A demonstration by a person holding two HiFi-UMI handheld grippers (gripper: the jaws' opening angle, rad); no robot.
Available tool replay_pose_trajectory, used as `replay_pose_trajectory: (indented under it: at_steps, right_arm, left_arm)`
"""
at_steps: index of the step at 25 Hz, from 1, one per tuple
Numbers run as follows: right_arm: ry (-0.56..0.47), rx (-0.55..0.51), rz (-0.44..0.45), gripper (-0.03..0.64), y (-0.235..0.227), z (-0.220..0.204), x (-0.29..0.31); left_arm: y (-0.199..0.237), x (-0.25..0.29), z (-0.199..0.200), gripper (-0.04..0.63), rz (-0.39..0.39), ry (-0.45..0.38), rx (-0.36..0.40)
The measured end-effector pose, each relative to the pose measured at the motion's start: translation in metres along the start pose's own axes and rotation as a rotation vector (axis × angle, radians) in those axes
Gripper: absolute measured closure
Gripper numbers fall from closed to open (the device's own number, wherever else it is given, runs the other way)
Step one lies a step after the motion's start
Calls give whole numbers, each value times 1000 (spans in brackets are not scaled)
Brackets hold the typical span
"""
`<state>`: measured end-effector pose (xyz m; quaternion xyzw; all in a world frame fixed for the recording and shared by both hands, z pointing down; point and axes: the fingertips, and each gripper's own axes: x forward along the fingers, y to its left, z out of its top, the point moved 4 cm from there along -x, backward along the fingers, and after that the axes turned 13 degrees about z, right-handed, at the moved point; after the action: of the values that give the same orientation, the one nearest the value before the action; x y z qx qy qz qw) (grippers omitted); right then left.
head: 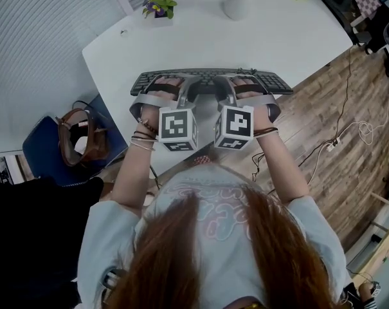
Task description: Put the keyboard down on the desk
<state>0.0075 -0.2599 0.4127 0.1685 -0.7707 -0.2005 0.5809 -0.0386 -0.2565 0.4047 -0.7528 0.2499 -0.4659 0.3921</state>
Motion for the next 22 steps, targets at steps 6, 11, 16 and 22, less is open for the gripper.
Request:
replay_pose_trajectory:
  at_steps: [6, 11, 16, 22]
  right_arm:
    - [10, 1, 4, 545, -9, -4, 8]
    - [-6, -31, 10, 545, -12, -1, 12]
    - [-1, -38, 27, 545, -15, -14, 12]
    - [-18, -76, 34, 545, -24, -16, 21]
  left_arm:
    - [7, 11, -4, 512, 3, -11, -9]
    - [4, 13, -8, 514, -1, 24, -38]
    - [6, 23, 2, 521, 7, 42, -52]
    - [10, 32, -4, 522, 19, 88, -97]
